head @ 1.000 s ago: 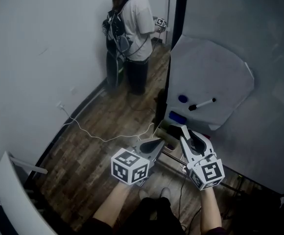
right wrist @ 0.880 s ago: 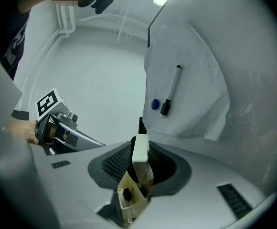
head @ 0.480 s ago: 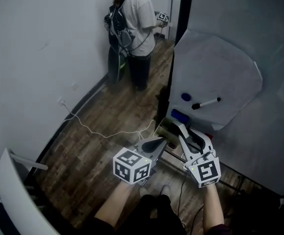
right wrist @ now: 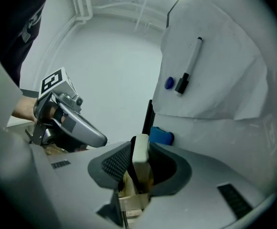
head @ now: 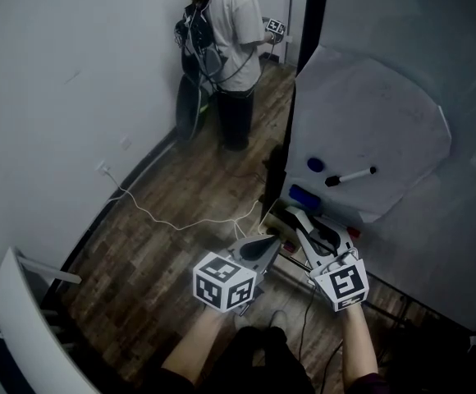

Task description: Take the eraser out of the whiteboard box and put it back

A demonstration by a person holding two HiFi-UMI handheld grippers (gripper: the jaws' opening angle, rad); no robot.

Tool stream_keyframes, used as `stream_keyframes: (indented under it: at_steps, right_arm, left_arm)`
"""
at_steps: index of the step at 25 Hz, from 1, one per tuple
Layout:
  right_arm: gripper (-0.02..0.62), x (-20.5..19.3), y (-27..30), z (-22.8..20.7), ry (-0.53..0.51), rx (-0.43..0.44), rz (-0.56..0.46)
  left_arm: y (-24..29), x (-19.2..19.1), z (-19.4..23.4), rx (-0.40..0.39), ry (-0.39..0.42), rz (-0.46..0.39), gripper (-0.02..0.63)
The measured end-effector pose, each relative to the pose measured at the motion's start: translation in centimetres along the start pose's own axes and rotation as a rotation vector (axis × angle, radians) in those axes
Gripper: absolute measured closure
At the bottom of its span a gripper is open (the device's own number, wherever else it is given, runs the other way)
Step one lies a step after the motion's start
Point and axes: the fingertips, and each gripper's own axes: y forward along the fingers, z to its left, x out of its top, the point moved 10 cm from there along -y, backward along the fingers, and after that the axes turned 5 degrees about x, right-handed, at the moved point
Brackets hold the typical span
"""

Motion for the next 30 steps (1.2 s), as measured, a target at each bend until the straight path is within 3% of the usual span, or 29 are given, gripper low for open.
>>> stream_keyframes:
  at_steps: [10, 23, 30]
  right_arm:
    - [0.420, -0.3, 0.3, -0.8, 0.032, -0.003, -0.025]
    - [0.420, -0.5, 0.1, -0.9, 0.051, -0.004, -0.033]
    - [0.455, 0.7, -1.1, -1.3, 0.134, -0.001, -0.087]
  left_arm:
    - [0.3, -0.2, 0.4, 0.005, -0.008, 0.005, 0.601]
    - [0.3, -0.2, 0.4, 0.013, -0.007, 0.005, 0.601]
    - [-0.3, 1.5, -0.4, 0.015, 0.019, -0.027, 0.601]
